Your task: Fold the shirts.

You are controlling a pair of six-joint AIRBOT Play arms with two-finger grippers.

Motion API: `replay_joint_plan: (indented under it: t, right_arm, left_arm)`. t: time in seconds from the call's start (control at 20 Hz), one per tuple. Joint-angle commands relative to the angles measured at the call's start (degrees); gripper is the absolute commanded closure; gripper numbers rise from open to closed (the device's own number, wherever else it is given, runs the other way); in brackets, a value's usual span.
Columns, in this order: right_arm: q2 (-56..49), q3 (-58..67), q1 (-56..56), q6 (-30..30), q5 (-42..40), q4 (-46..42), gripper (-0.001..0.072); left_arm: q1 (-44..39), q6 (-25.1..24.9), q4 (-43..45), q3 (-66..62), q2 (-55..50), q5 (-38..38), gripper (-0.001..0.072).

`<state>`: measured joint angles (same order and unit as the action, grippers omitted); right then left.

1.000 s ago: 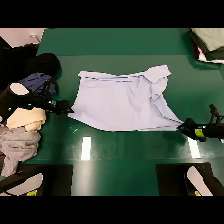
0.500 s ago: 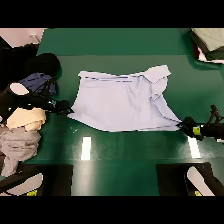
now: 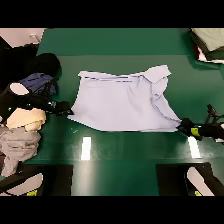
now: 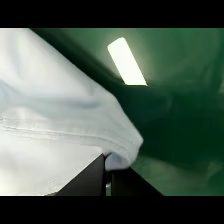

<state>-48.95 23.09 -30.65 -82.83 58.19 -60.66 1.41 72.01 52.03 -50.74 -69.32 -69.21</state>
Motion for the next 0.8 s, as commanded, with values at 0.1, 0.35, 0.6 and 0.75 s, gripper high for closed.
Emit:
replay_joint_plan:
  t: [0.1,0.35,0.6,0.75]
  right_arm:
    - [7.06,0.35,-6.14,0.44,5.79,-3.89,0.0695]
    - [6.29,11.10,-6.32,2.38,14.32,-4.00,0.0695]
    - [-2.43,23.23,0.87,3.43,23.26,-4.09,0.0695]
    - [-7.26,28.00,11.08,3.41,23.30,-3.87,0.0695]
  left_arm:
    - [0.07,-0.02,0.13,-0.35,0.11,-0.24,0.0684]
    - [0.07,0.33,8.46,-13.18,0.66,-5.18,0.0685]
    - [0.07,1.60,14.21,-22.45,0.55,-8.52,0.0685]
    - [0.07,3.02,15.13,-22.36,0.61,-10.71,0.0685]
